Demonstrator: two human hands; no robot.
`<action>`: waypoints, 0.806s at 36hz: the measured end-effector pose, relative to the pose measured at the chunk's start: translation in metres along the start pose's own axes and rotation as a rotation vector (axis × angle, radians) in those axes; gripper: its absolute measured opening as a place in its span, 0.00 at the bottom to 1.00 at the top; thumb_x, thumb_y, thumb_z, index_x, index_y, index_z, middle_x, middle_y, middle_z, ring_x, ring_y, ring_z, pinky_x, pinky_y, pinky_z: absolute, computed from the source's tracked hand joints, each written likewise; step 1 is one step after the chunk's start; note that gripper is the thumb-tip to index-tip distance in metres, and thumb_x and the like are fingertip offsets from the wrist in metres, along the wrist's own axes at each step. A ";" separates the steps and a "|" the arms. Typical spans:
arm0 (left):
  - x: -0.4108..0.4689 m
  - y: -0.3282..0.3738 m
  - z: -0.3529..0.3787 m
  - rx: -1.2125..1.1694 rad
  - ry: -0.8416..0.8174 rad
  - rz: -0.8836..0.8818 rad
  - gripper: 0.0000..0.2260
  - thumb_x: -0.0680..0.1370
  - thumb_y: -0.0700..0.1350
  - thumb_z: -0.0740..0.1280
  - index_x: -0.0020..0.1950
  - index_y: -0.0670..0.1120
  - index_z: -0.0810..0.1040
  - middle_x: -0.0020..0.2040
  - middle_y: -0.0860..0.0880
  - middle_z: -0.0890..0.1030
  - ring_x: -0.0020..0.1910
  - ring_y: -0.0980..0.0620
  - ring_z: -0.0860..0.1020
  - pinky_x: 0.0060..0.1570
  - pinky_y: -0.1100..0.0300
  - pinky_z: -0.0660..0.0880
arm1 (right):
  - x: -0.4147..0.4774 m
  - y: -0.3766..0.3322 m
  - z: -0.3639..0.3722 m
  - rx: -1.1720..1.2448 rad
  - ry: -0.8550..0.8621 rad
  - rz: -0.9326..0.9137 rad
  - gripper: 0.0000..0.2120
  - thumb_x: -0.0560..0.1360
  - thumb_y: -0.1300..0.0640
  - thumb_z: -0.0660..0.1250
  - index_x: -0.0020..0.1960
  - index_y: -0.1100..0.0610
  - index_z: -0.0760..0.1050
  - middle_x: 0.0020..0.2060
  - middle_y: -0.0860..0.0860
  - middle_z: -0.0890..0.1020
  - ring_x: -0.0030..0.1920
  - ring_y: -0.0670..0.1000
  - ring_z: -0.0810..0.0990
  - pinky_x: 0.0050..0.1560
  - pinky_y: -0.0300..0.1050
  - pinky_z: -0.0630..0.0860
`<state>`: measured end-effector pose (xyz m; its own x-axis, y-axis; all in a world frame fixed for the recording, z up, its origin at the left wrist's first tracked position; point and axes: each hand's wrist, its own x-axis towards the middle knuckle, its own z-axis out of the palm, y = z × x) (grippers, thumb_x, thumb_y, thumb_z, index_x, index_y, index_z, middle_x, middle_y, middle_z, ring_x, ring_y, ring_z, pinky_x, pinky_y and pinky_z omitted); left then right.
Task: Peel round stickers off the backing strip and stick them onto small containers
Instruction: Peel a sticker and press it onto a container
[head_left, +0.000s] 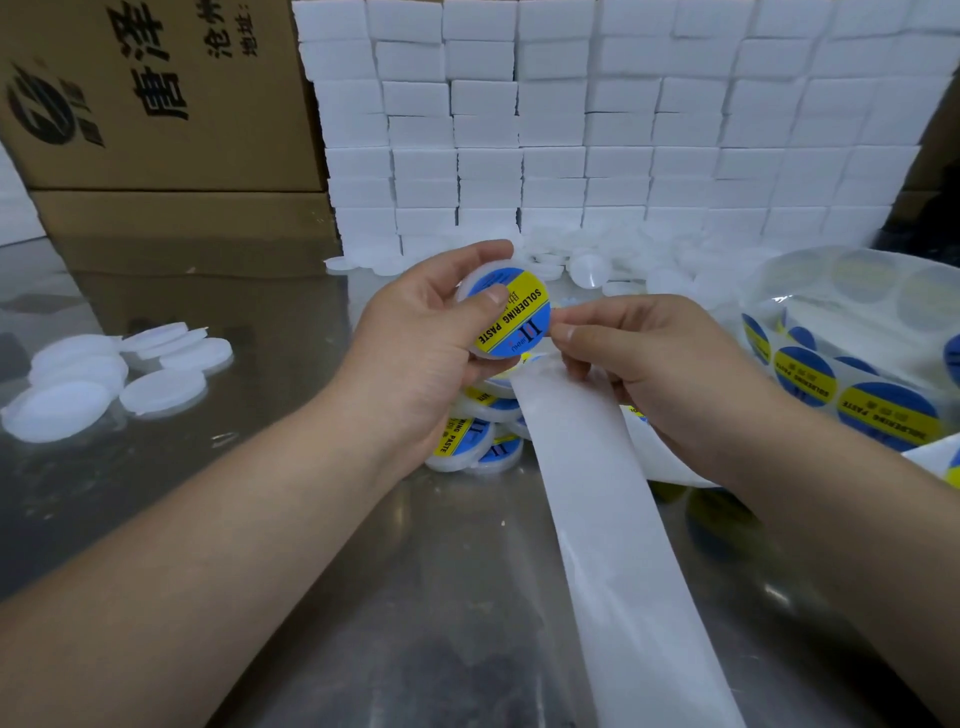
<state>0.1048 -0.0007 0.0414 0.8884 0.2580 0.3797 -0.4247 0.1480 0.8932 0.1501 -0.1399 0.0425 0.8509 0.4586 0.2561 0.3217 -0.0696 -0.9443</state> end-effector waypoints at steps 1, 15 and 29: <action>-0.001 0.000 0.001 0.024 0.007 0.030 0.12 0.77 0.37 0.63 0.46 0.54 0.78 0.43 0.51 0.83 0.41 0.51 0.83 0.39 0.58 0.80 | 0.000 0.000 0.000 -0.022 0.015 0.001 0.12 0.73 0.58 0.66 0.33 0.50 0.82 0.23 0.45 0.74 0.26 0.43 0.69 0.28 0.31 0.67; -0.008 -0.005 0.007 0.294 0.056 0.104 0.11 0.79 0.42 0.60 0.47 0.58 0.75 0.48 0.52 0.79 0.39 0.58 0.81 0.37 0.60 0.80 | -0.004 -0.001 -0.003 -0.360 0.177 -0.219 0.22 0.68 0.37 0.55 0.31 0.54 0.74 0.25 0.44 0.74 0.28 0.39 0.71 0.27 0.29 0.64; -0.012 -0.012 0.006 0.682 0.032 0.282 0.09 0.78 0.50 0.61 0.43 0.65 0.71 0.42 0.58 0.78 0.40 0.61 0.76 0.33 0.74 0.70 | -0.008 -0.001 0.003 -0.678 0.068 -0.370 0.18 0.74 0.42 0.51 0.32 0.53 0.64 0.30 0.50 0.73 0.36 0.54 0.72 0.39 0.51 0.69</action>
<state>0.1003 -0.0109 0.0273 0.7513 0.2277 0.6195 -0.4247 -0.5517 0.7178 0.1411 -0.1408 0.0407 0.6552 0.5039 0.5629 0.7551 -0.4594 -0.4677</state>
